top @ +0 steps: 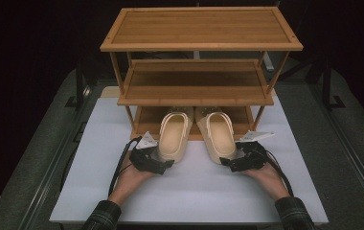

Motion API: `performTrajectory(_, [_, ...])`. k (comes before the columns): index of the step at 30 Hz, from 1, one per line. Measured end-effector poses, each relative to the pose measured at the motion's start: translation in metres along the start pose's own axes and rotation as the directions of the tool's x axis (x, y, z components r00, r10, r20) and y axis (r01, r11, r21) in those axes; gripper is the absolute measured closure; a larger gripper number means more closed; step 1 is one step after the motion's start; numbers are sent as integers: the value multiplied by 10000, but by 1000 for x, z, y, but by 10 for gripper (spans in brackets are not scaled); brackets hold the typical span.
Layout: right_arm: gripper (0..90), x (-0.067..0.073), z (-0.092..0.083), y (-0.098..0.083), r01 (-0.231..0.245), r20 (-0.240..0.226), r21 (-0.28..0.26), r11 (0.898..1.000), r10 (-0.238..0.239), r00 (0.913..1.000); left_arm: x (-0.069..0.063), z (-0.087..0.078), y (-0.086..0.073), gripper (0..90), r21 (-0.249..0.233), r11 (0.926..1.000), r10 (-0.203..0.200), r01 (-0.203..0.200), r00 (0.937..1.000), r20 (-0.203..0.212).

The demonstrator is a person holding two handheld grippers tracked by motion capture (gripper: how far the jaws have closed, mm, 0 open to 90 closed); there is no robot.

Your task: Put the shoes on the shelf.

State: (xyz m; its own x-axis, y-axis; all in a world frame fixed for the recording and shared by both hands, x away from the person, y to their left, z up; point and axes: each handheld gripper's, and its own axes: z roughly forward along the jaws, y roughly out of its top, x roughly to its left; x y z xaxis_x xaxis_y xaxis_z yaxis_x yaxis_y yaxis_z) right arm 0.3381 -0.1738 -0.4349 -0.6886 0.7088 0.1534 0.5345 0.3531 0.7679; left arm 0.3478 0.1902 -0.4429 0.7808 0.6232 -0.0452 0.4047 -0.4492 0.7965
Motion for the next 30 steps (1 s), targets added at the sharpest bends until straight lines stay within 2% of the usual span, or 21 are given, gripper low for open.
performTrajectory(6, [127,5,8,6,117,-76,-128,9999,-118,9999,-4,7,6,52,31,10000,35,-36,10000,91])
performTrajectory(9, [142,5,10,8,196,36,-219,9996,-195,9998,-5,12,8,58,-119,9999,-31,32,10000,40])
performTrajectory(17, [192,9,18,15,290,128,-584,9979,-283,9995,-6,28,19,64,5,10000,-7,7,9998,-202])
performTrajectory(22, [213,10,21,16,209,94,-694,9974,-203,9997,-8,34,21,97,-255,9994,-227,228,9997,40])
performTrajectory(30, [223,11,25,20,109,241,-697,9975,-93,9997,-5,34,27,134,32,9990,-445,445,9990,-55])
